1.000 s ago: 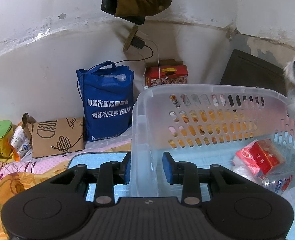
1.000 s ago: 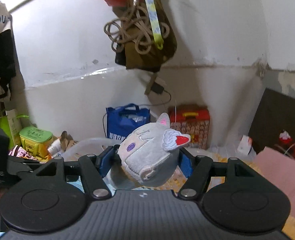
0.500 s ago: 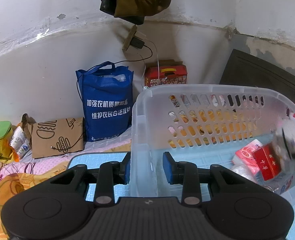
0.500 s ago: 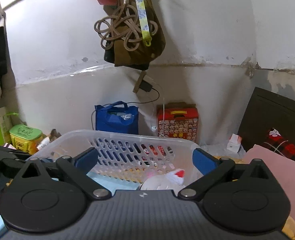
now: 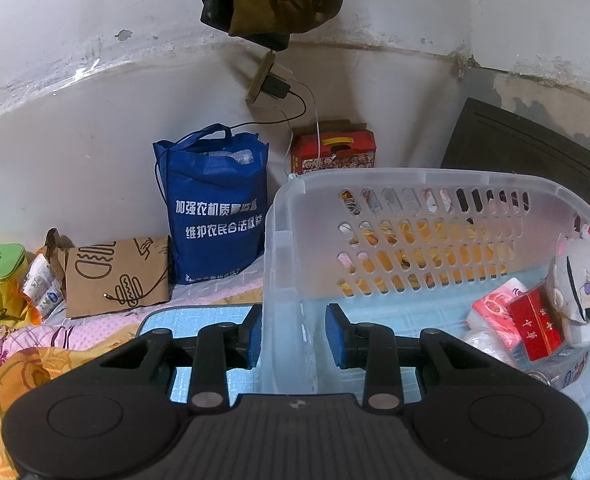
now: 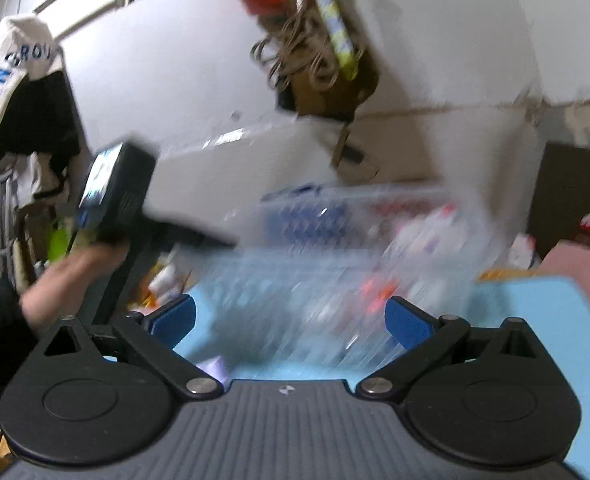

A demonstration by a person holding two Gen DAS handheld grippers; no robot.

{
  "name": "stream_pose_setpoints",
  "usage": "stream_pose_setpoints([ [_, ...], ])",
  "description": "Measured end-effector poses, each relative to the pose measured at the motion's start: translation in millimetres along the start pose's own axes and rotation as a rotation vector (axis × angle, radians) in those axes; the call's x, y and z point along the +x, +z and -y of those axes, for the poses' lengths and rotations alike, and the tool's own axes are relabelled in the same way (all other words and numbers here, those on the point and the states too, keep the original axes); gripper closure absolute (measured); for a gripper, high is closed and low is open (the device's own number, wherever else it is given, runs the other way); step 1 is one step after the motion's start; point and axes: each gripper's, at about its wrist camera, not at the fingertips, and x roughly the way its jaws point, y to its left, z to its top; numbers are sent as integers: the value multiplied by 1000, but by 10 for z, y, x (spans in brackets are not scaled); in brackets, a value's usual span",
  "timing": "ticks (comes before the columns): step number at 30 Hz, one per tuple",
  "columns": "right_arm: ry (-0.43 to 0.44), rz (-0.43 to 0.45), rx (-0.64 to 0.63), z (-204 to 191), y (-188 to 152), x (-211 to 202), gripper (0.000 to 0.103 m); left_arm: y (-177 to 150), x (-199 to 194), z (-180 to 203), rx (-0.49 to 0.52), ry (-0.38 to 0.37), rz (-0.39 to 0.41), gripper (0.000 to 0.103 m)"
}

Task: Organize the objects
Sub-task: 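Grasp the purple 'Lu' box with the right gripper and lift it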

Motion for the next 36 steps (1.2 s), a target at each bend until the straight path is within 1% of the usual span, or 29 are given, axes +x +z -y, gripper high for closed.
stream_pose_setpoints([
  [4, 84, -96, 24, -163, -195, 278, 0, 0, -1, 0, 1, -1, 0, 66],
  [6, 131, -130, 25, -212, -214, 390, 0, -6, -2, -1, 3, -1, 2, 66],
  [10, 197, -209, 55, -216, -255, 604, 0, -15, -2, -1, 6, -3, 5, 66],
  [12, 204, -240, 46, -219, -271, 704, 0, -14, -2, 0, 7, -4, 5, 66],
  [14, 197, -251, 32, -233, -294, 752, 2, -14, -3, 3, 8, -7, 6, 65],
  [15, 197, -258, 29, -242, -303, 769, 7, -14, -4, 3, 8, -9, 7, 65],
  [17, 204, -265, 20, -253, -314, 753, 20, -14, -3, 0, 6, -12, 7, 65],
  [18, 204, -266, 13, -258, -315, 751, 36, -14, -3, 1, 5, -12, 7, 65],
  [19, 214, -265, 12, -261, -318, 738, 39, -13, -3, 2, 6, -12, 7, 65],
  [20, 218, -262, 8, -280, -314, 729, 39, -13, -3, -1, 7, -12, 8, 65],
  [22, 182, -233, -39, -323, -316, 660, 40, -12, -1, -1, 5, -13, 7, 65],
  [25, 103, -187, -145, -399, -290, 538, 40, -11, -2, 3, 5, -12, 7, 65],
  [28, -42, -117, -317, -519, -285, 374, 40, -11, -2, 4, 5, -11, 7, 65],
  [32, -202, -49, -504, -645, -326, 266, 40, -13, -3, 2, 4, -12, 6, 65],
  [34, -242, -27, -542, -641, -336, 245, 40, -10, -4, 0, 4, -10, 6, 65],
  [36, -246, -28, -534, -611, -319, 244, 40, -7, -5, -11, 2, -9, 6, 65],
])
